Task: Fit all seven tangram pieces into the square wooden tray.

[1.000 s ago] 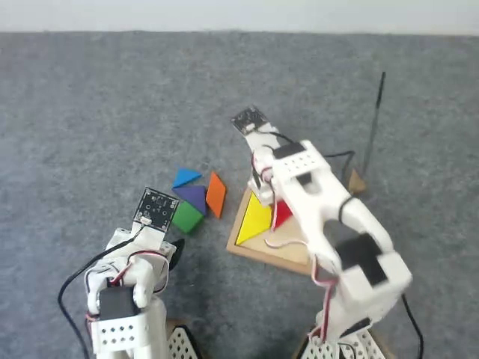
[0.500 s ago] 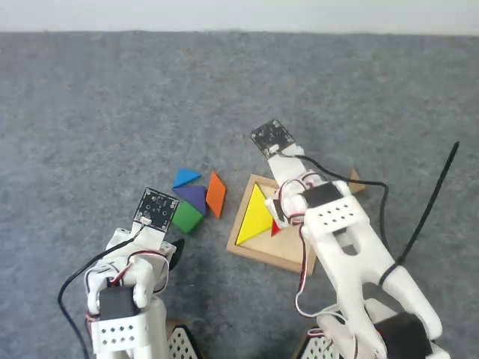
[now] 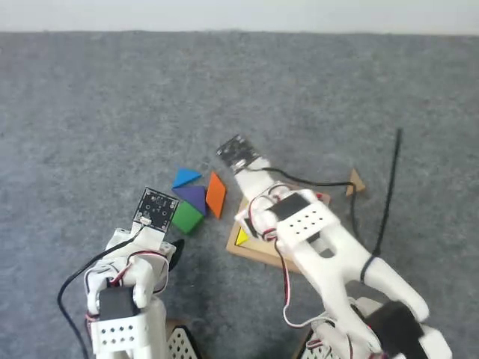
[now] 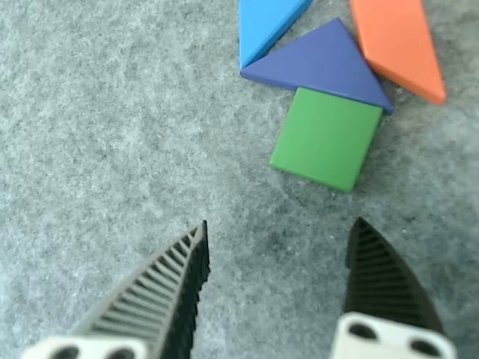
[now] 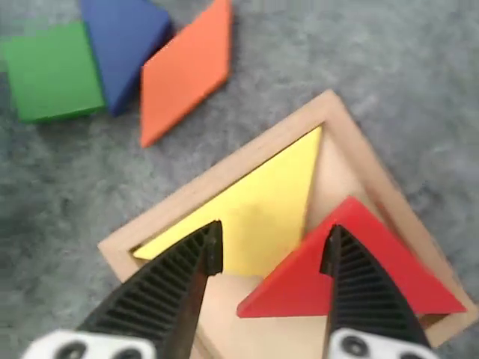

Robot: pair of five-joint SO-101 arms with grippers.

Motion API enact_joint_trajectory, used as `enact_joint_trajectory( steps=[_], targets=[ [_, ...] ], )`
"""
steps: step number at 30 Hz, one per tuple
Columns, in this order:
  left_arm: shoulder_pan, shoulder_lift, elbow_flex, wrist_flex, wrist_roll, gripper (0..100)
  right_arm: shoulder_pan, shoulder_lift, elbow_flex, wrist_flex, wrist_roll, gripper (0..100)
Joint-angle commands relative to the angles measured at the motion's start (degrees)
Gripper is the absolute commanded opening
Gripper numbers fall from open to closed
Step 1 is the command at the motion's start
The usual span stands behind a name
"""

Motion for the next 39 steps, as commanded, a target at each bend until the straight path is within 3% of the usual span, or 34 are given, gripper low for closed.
enact_joint_trajectory(
  steps=[1, 9, 18, 30, 35, 39],
  targets=[
    [0.18, -1.05, -0.48, 0.18, 0.35, 28, -0.57, 3.91, -3.08, 2.15, 3.69, 21.9],
    [0.18, -1.05, -0.48, 0.18, 0.35, 28, -1.54, 11.82, -4.22, 3.82, 9.05, 21.9],
    [0.18, -1.05, -0.48, 0.18, 0.35, 28, -0.13, 6.55, -2.46, 12.62, 9.93, 21.9],
    [0.18, -1.05, -0.48, 0.18, 0.35, 28, 14.99, -29.58, 9.41, 15.08, 10.81, 21.9],
    [0.18, -1.05, -0.48, 0.18, 0.35, 28, 20.7, -24.22, 9.85, 13.67, 10.73, 21.9],
    [0.18, -1.05, -0.48, 0.18, 0.35, 28, 24.84, -11.91, 3.87, 10.51, 5.19, 17.5]
  ],
)
